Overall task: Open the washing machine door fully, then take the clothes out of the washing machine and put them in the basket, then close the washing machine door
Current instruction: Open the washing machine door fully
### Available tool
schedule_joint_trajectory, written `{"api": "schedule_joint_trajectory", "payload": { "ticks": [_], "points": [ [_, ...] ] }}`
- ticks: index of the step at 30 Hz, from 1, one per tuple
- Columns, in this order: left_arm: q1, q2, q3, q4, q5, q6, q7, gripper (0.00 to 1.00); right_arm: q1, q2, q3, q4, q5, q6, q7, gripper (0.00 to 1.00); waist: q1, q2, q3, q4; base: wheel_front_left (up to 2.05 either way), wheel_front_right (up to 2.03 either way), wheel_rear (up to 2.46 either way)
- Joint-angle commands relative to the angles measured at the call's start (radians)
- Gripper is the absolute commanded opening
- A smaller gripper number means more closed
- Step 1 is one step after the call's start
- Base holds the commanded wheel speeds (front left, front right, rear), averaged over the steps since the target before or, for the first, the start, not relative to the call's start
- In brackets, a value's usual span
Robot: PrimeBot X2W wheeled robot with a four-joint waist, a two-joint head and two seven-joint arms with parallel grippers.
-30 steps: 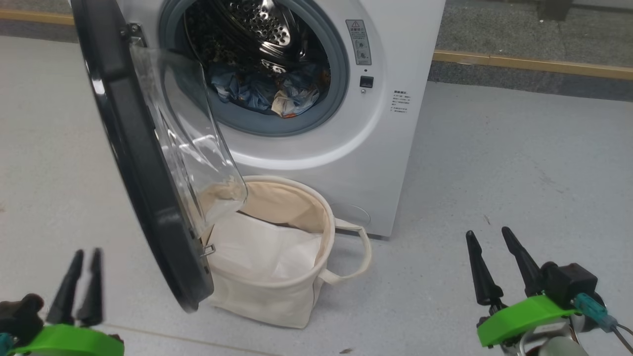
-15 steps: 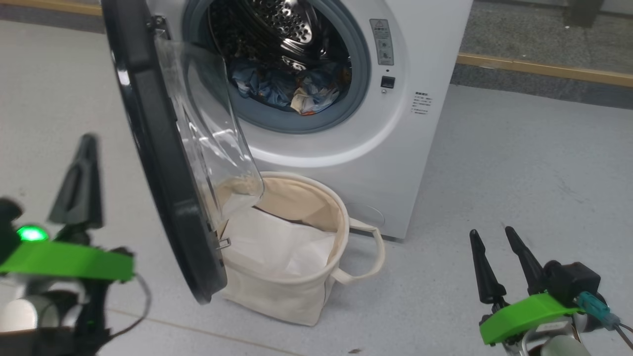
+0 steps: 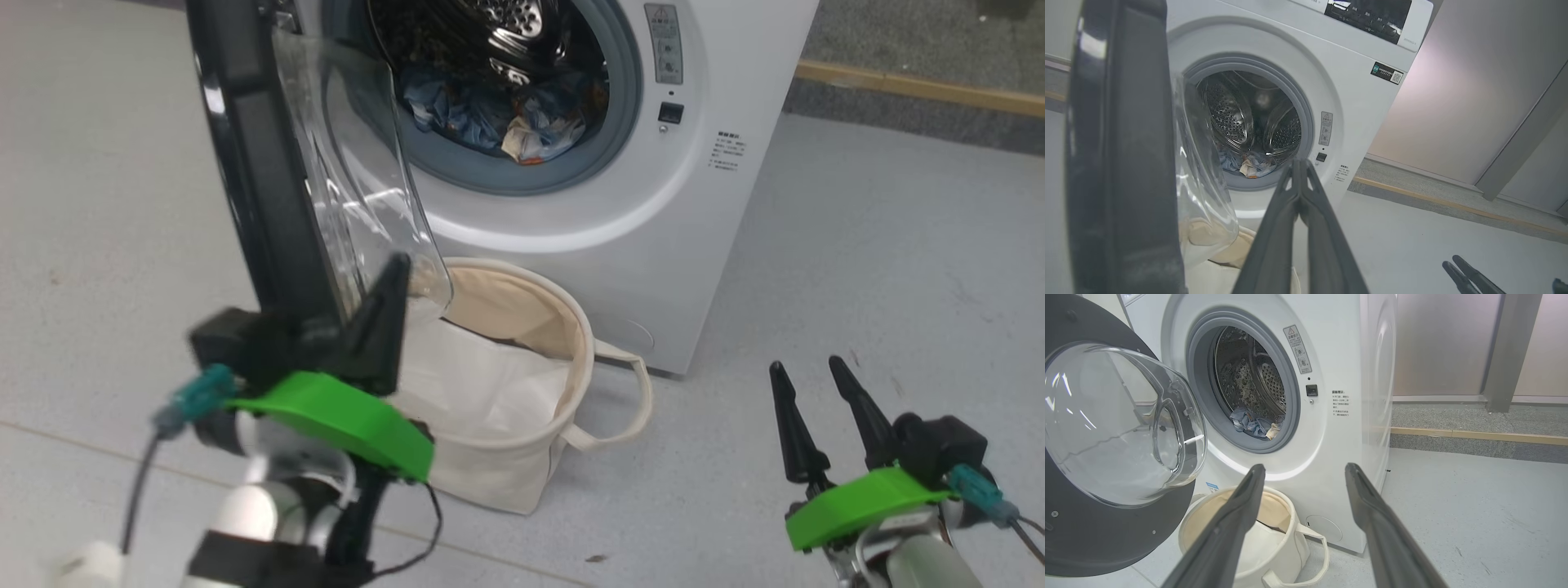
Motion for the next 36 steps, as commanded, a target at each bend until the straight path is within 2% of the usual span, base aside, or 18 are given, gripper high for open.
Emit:
{"api": "schedule_joint_trajectory", "payload": {
  "ticks": [1,8,12,17,25,34,36],
  "points": [
    [-0.033,-0.006,0.009,0.023,0.013,0.009,-0.027,0.0,-0.06,-0.003,0.022,-0.028,0.001,0.008,-0.012,1.0,0.0,-0.0001,0.011,-0.005,0.0,0.0,0.0],
    [-0.018,-0.033,-0.026,0.19,-0.007,0.025,-0.132,0.0,-0.08,-0.001,0.019,-0.034,-0.004,0.008,-0.012,1.0,0.0,-0.0001,0.02,-0.006,0.0,0.0,0.0],
    [-0.027,-0.032,-0.011,0.288,0.019,0.055,-0.213,0.0,-0.078,0.001,0.017,-0.039,-0.003,0.008,-0.012,1.0,0.0,-0.0001,0.013,0.006,0.0,0.0,0.0],
    [-0.033,-0.031,0.018,0.365,0.0,0.062,-0.258,0.0,-0.069,0.005,0.018,-0.049,0.001,0.008,-0.012,1.0,0.0,-0.0001,-0.001,0.04,0.0,0.0,0.0],
    [-0.047,0.013,0.096,0.41,-0.011,0.092,-0.321,0.0,-0.057,0.013,0.039,-0.067,0.016,0.008,-0.012,1.0,0.0,-0.0001,0.003,0.139,0.0,0.0,0.0],
    [-0.124,0.094,0.219,0.484,-0.059,0.089,-0.385,0.0,-0.099,0.008,0.074,-0.066,0.02,0.008,-0.012,1.0,0.0,-0.0001,0.085,0.236,0.0,0.0,0.0],
    [-0.158,0.102,0.245,0.514,-0.082,0.075,-0.404,0.0,-0.111,0.003,0.076,-0.065,0.017,0.008,-0.012,1.0,0.0,-0.0001,0.11,0.255,0.0,0.0,0.0]
  ]
}}
